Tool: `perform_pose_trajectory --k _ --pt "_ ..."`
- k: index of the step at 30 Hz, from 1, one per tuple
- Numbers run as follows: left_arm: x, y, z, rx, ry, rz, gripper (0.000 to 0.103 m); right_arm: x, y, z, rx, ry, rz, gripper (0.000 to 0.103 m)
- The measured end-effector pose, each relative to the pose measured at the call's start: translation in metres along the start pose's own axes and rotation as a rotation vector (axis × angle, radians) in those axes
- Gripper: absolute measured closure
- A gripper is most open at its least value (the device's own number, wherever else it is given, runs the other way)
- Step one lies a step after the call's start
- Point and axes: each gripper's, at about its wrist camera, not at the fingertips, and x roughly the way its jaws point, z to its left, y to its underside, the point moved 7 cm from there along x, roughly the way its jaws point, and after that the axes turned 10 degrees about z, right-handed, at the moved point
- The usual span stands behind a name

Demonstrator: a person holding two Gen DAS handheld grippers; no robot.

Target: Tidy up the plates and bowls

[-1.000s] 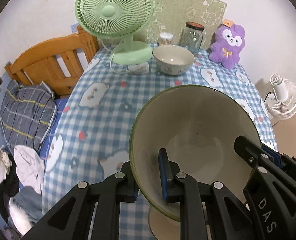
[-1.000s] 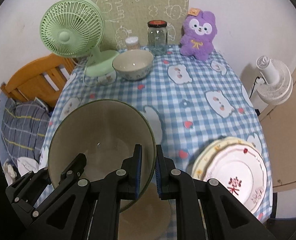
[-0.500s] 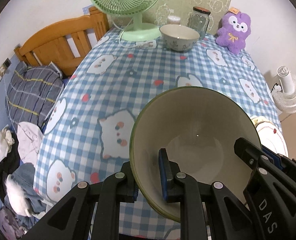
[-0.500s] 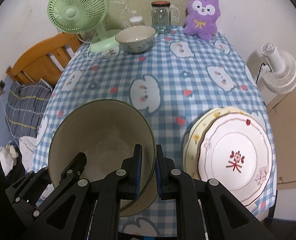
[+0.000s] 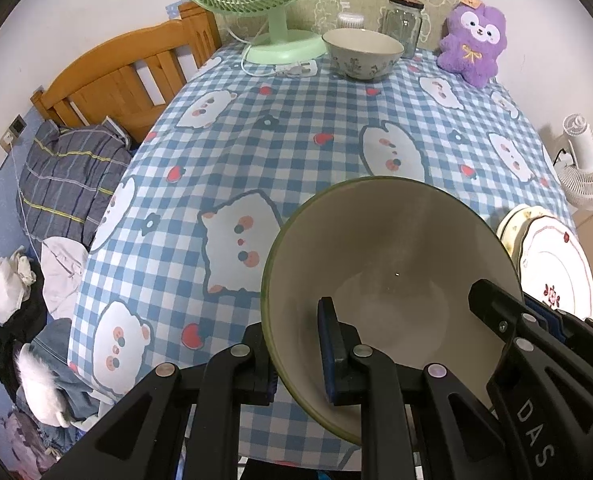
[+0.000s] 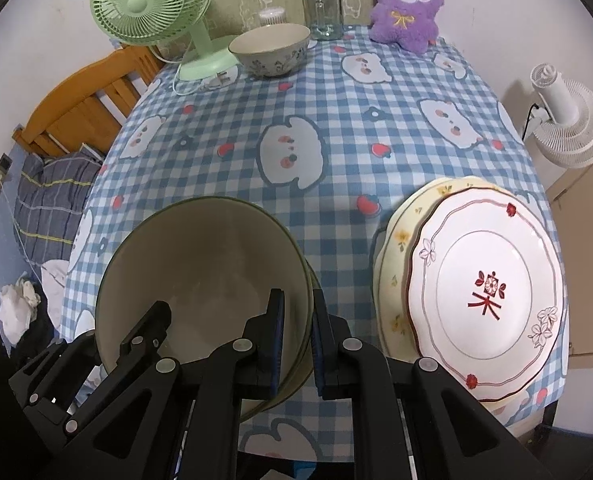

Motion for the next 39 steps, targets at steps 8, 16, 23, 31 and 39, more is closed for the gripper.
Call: perform_pose_trajectory --k 8,16,23,31,39 --pt "0.006 0.000 0.000 0.007 -0.005 -0.001 0.089 0.009 0.002 -0.001 0.015 -0.010 0.015 0.088" --pt "0.009 0.000 -0.001 0.002 0.022 0.000 0.083 0.011 0.002 -0.003 0.015 -0.012 0.014 0.088" --pt "0.011 0.003 -0.007 0.003 0.059 0.006 0.069 0.009 0.005 -0.004 0.021 -0.016 0.012 0.089" --pt "0.011 0.006 -0.008 0.005 0.065 0.011 0.064 0.007 0.007 -0.005 0.008 0.010 0.016 0.089" --pt "0.007 0.008 -0.010 0.011 0.069 0.007 0.062 0.007 0.007 -0.003 -0.009 0.020 0.023 0.082"
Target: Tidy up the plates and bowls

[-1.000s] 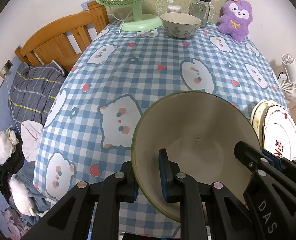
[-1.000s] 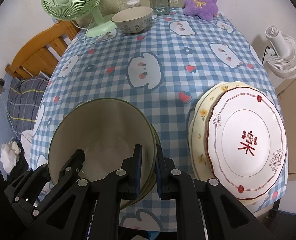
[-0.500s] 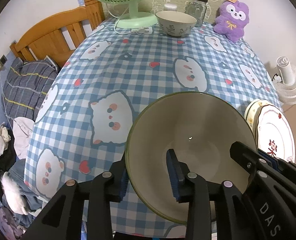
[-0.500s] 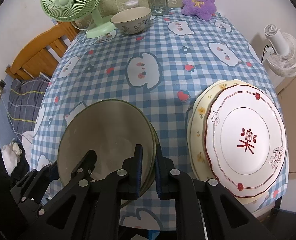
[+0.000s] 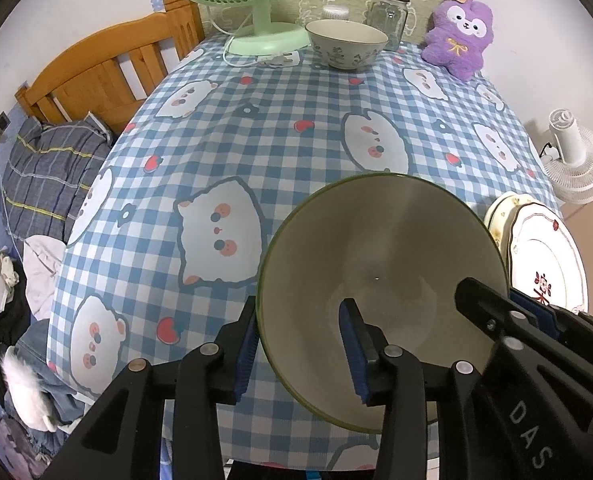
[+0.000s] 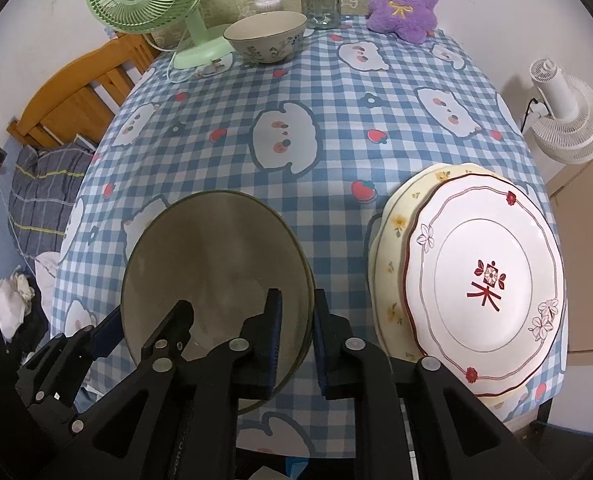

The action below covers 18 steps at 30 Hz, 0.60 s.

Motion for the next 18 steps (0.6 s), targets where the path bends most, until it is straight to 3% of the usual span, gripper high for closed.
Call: perform_pose_trajectory --k 5,8,15,18 --pt "-0.009 -0.003 0.003 -0.008 0.008 -0.030 0.054 -0.008 -0.003 -0.001 0.003 0.025 -0.030 0.062" --pt "-0.014 -0.009 0.006 -0.013 0.015 -0.037 0.053 -0.014 -0.007 -0.001 0.015 0.028 -0.048 0.057" --pt "-0.020 -0.021 0.011 -0.001 0.030 -0.058 0.046 -0.021 -0.019 -0.003 0.047 0.047 -0.086 0.058" --pt "-0.021 -0.029 0.013 0.006 0.037 -0.065 0.045 -0.023 -0.025 -0.004 0.067 0.040 -0.096 0.075"
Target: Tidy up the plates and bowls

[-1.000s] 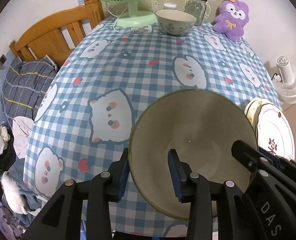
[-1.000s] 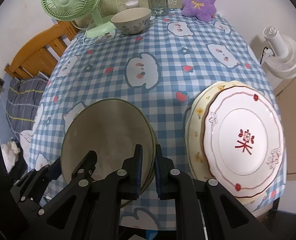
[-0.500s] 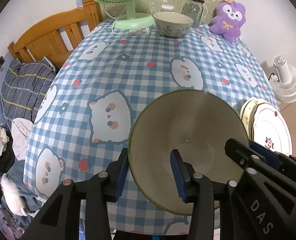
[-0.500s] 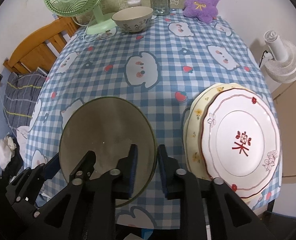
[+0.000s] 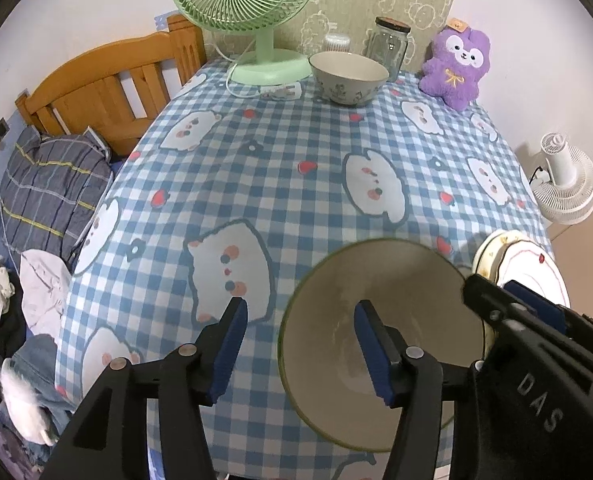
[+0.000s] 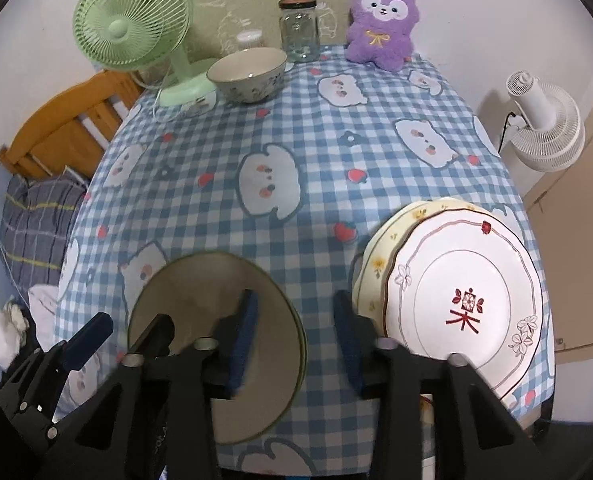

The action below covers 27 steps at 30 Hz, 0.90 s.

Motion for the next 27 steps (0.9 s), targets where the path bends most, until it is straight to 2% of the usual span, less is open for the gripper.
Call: perform_pose_trajectory --k 2,4,18,27 --pt "0.001 -0.004 0.000 0.012 0.004 -0.001 0.045 0.000 -0.004 0.002 -0.003 0.003 -0.004 0.082" --pt "0.002 -0.008 -0.001 0.029 0.005 -0.001 0.045 0.001 -0.007 0.004 -0.004 0.003 -0.005 0.085" --pt "0.024 -0.023 0.000 0.119 0.039 0.057 0.045 0.027 -0.018 0.011 0.063 0.023 0.064 0.086" --pt "0.014 -0.050 -0.002 0.182 0.099 0.029 0.042 0.015 -0.037 0.021 0.111 0.040 0.018 0.086"
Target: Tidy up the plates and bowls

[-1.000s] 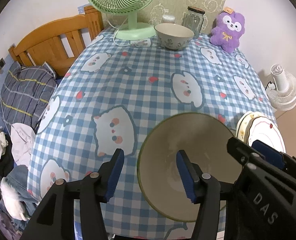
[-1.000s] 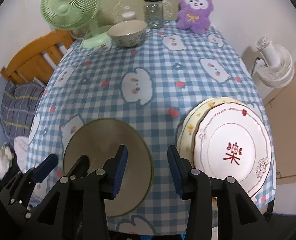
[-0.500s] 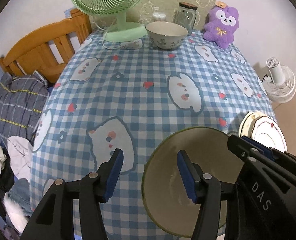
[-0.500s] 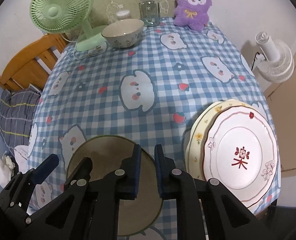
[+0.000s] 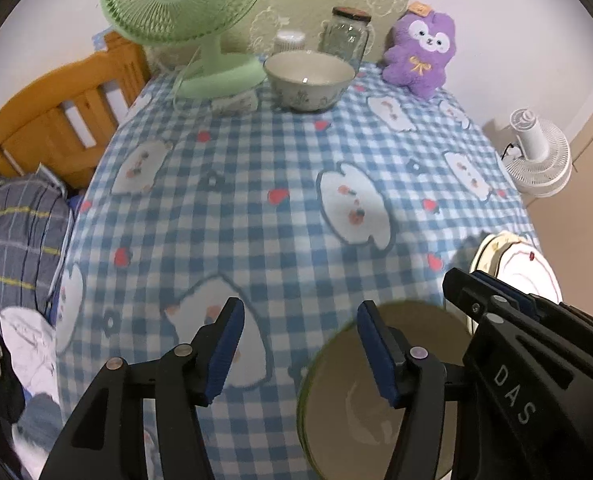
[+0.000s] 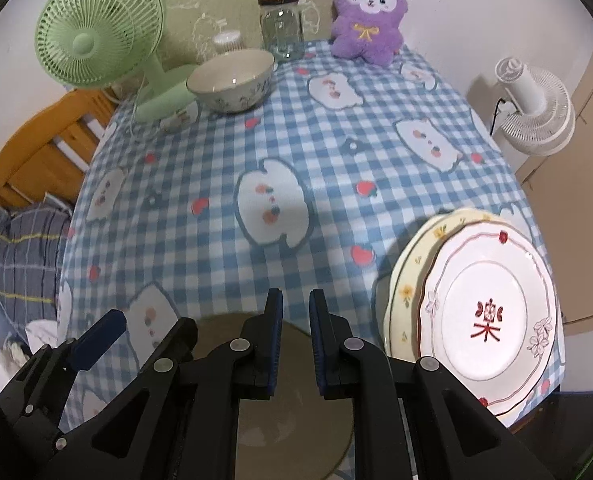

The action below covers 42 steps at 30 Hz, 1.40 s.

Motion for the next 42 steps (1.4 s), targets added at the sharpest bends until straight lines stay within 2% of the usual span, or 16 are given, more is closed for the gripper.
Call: perform_pose_trajectory --k 9,12,16,22,24,25,26,27,31,37,42 --pt "-0.013 -0.034 0.000 0.019 0.001 -0.043 0.042 -0.017 -0.032 0.008 0.019 0.000 -0.051 0.081" --pt "-0.014 -0.046 -0.001 0.014 -0.003 -0.053 0.042 -0.018 -0.043 0.007 0.014 0.000 -0.050 0.078" --pt "-0.016 -0.063 -0.002 -0.002 -0.023 -0.082 0.042 -0.021 -0.061 0.005 -0.010 -0.002 -0.079 0.066" --pt "-0.009 -0.089 0.001 -0.048 -0.041 -0.085 0.032 -0.018 -0.092 0.002 -0.060 -0.010 -0.102 0.061" --pt "-0.007 -0.097 0.002 -0.056 -0.051 -0.095 0.029 -0.017 -0.105 0.003 -0.090 -0.006 -0.116 0.055" --pt "-0.005 -0.102 0.003 -0.061 -0.056 -0.099 0.027 -0.016 -0.110 0.004 -0.106 -0.006 -0.125 0.044" --pt "-0.002 -0.108 0.004 -0.072 -0.057 -0.097 0.021 -0.016 -0.116 0.005 -0.131 -0.014 -0.135 0.031" --pt "-0.001 -0.111 0.004 -0.073 -0.058 -0.101 0.019 -0.016 -0.121 0.007 -0.149 -0.029 -0.141 0.027" --pt "0.002 -0.130 0.005 -0.053 -0.108 -0.133 0.017 -0.015 -0.139 0.015 -0.217 -0.037 -0.171 0.025" --pt "0.009 -0.159 0.011 -0.081 -0.101 -0.137 0.014 -0.010 -0.172 0.024 -0.248 -0.086 -0.195 0.025" --pt "0.009 -0.184 0.012 -0.079 -0.147 -0.181 0.010 -0.010 -0.199 0.029 -0.274 -0.082 -0.244 0.024"
